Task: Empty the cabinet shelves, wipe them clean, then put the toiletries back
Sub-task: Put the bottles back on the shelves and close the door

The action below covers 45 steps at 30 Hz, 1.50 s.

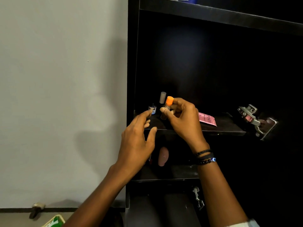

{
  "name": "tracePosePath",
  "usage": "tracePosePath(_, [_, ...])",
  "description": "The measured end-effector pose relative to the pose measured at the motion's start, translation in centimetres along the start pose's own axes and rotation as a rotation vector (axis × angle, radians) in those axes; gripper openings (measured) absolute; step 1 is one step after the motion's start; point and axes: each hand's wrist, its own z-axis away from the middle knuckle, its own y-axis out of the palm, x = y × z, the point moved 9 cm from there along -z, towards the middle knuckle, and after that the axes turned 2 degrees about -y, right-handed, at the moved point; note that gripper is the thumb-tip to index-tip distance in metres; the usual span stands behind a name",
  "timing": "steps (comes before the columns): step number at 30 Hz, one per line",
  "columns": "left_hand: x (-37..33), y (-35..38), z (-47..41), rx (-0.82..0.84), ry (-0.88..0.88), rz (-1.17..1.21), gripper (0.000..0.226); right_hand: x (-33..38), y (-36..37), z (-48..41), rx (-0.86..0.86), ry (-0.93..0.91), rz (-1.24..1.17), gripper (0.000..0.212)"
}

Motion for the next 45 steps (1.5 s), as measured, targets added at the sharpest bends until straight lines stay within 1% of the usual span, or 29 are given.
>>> tracePosePath(6, [0.0,0.1,0.1,0.021,0.006,-0.006,0.050,-0.7,0.0,0.6,-0.056,0.041,0.006,0.019])
tracePosePath(13, [0.0,0.2,0.2,0.028,0.006,-0.016,0.050,-0.7,-0.2,0.8,-0.069,0.040,0.021,0.028])
tracePosePath(20, [0.0,0.2,0.2,0.032,0.007,-0.002,0.049,-0.6,-0.1,1.0,-0.062,0.039,0.015,0.026])
tracePosePath(34, [0.2,0.3,0.2,0.042,0.008,-0.010,0.050,-0.9,-0.4,1.8,-0.091,0.070,0.033,0.039])
tracePosePath(39, [0.0,0.2,0.3,0.056,0.014,-0.006,0.050,-0.9,-0.5,2.0,-0.102,0.093,0.019,0.040])
tracePosePath(42, [-0.3,0.0,0.5,0.075,0.024,-0.009,0.052,-0.9,-0.8,2.4,-0.141,0.100,0.019,0.043])
tracePosePath(45, [-1.0,-0.5,1.0,0.100,0.058,-0.002,0.055,-0.5,-1.5,3.2,-0.221,0.085,0.041,0.046])
